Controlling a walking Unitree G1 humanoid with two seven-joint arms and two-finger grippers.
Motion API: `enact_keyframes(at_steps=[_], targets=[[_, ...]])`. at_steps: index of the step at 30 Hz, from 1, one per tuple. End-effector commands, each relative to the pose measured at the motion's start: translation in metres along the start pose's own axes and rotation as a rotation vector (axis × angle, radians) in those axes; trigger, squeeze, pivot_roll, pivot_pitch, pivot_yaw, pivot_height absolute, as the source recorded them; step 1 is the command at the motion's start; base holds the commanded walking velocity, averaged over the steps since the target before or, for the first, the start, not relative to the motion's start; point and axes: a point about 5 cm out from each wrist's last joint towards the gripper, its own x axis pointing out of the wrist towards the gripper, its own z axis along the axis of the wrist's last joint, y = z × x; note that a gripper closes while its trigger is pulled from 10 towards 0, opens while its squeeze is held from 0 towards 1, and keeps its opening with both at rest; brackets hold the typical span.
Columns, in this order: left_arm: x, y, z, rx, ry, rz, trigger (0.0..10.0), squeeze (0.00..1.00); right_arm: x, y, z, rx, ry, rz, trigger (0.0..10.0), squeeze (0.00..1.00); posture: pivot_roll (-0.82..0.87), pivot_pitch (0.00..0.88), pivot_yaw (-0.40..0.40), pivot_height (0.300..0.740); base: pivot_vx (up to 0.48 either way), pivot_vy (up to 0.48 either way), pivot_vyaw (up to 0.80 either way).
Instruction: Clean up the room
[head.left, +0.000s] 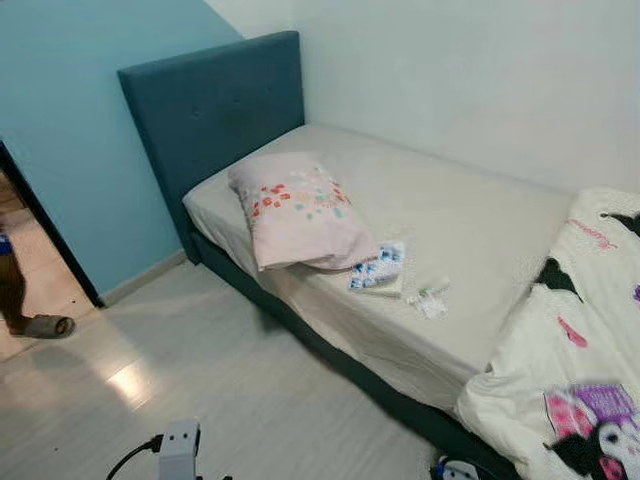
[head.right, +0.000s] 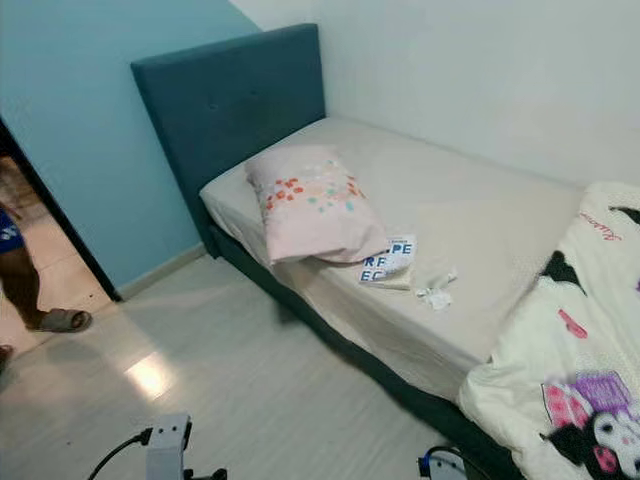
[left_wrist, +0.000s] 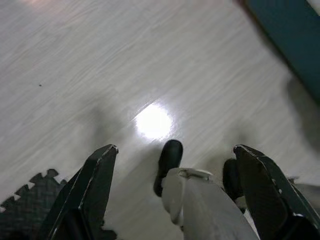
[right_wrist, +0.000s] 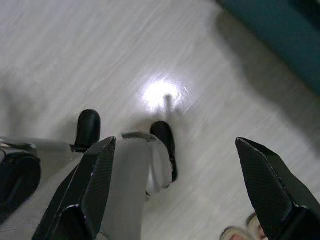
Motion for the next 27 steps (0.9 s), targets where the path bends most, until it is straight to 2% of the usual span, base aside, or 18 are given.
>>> enact_keyframes(at_steps=[1,5,11,21,27], targets=[[0.0,0.001,-0.003,-0.005,0.015,0.013,10.0,0.0,0.001,0.005,0.003,-0.002,0.001,0.004,10.0,0.0,-0.07,0.013,0.024,0.74,0.0,0.0,0.79],[0.0,0.001,-0.003,-0.004,0.019,0.015,10.0,0.0,0.001,0.005,0.003,-0.009,0.001,-0.007,10.0,0.0,-0.08,0.013,0.024,0.74,0.0,0.0,0.73],[0.0,-0.001,-0.002,-0.03,0.008,-0.007,10.0,0.0,0.001,-0.005,0.007,0.006,-0.007,-0.052,10.0,0.0,-0.08,0.02,0.025,0.74,0.042,0.0,0.0],[-0.001,0.001,-0.003,-0.008,0.018,-0.013,10.0,0.0,-0.001,-0.02,0.005,0.034,-0.017,-0.049,10.0,0.0,-0.09,0.023,0.03,0.74,0.429,0.0,0.0],[-0.001,-0.001,-0.005,-0.005,0.024,-0.022,10.0,0.0,-0.003,-0.028,-0.004,-0.012,0.011,-0.062,10.0,0.0,-0.08,0.026,0.024,0.74,0.48,0.0,0.0]])
